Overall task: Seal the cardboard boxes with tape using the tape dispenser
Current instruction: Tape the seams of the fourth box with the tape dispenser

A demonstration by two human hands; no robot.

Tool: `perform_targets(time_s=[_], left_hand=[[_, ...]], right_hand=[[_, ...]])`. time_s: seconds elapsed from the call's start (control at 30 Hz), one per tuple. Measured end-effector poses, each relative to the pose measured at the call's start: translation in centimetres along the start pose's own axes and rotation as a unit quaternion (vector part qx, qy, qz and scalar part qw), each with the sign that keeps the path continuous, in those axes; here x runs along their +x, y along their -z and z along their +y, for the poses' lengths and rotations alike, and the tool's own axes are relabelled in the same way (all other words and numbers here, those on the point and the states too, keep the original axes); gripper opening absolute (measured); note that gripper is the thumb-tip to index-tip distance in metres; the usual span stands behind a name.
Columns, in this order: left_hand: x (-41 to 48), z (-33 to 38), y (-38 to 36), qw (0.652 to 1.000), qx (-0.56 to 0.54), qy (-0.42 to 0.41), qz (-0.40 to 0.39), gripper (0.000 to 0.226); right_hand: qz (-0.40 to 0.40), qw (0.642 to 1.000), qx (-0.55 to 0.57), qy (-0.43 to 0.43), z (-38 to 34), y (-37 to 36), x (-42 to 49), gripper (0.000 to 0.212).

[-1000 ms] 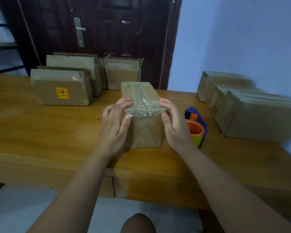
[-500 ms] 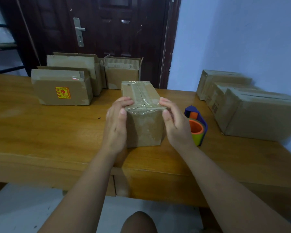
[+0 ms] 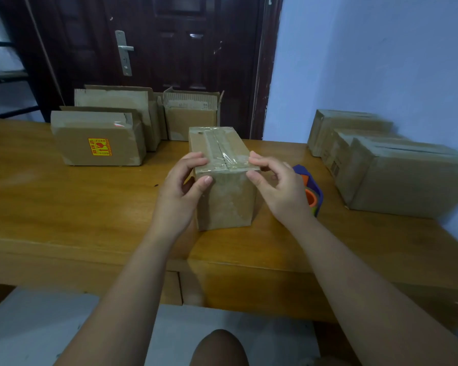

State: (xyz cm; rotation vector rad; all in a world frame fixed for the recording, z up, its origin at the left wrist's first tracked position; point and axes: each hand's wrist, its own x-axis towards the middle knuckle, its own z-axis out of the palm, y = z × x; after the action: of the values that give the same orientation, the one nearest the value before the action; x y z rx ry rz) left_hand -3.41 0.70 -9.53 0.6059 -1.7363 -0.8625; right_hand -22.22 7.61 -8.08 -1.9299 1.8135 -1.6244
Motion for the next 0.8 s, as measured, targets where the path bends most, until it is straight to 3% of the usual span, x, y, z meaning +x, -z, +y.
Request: perform_targets(time_s=[0.33, 0.47, 0.63, 0.7, 0.8], left_hand=[[0.1, -0.6, -0.5, 0.997, 0.058, -0.023, 0.047, 0.028], [-0.2, -0.6, -0.6, 0.995, 0.078, -0.04, 0.039, 0.031], [-1.7, 0.7, -1.3, 0.968, 0.209, -0.106, 0.087, 0.044], [-2.6, 1.7, -1.2, 0.951, 0.265, -0.124, 0.104, 0.051], [-3.1, 2.7, -0.6, 0.936, 0.297, -0.154, 0.107, 0.049]], right_hand=[[-0.025, 0.998, 0.051, -0.033, 0.0, 0.0, 0.4, 0.023], [-0.068, 0.986, 0.136, -0.064, 0.2, 0.4, 0.4, 0.023], [-0.093, 0.978, 0.152, -0.109, -1.3, 0.8, 0.3, 0.026], [-0.056, 0.987, 0.087, -0.123, -2.2, 0.2, -0.4, 0.033], [0.067, 0.991, 0.031, -0.114, -4.5, -1.2, -2.5, 0.038]])
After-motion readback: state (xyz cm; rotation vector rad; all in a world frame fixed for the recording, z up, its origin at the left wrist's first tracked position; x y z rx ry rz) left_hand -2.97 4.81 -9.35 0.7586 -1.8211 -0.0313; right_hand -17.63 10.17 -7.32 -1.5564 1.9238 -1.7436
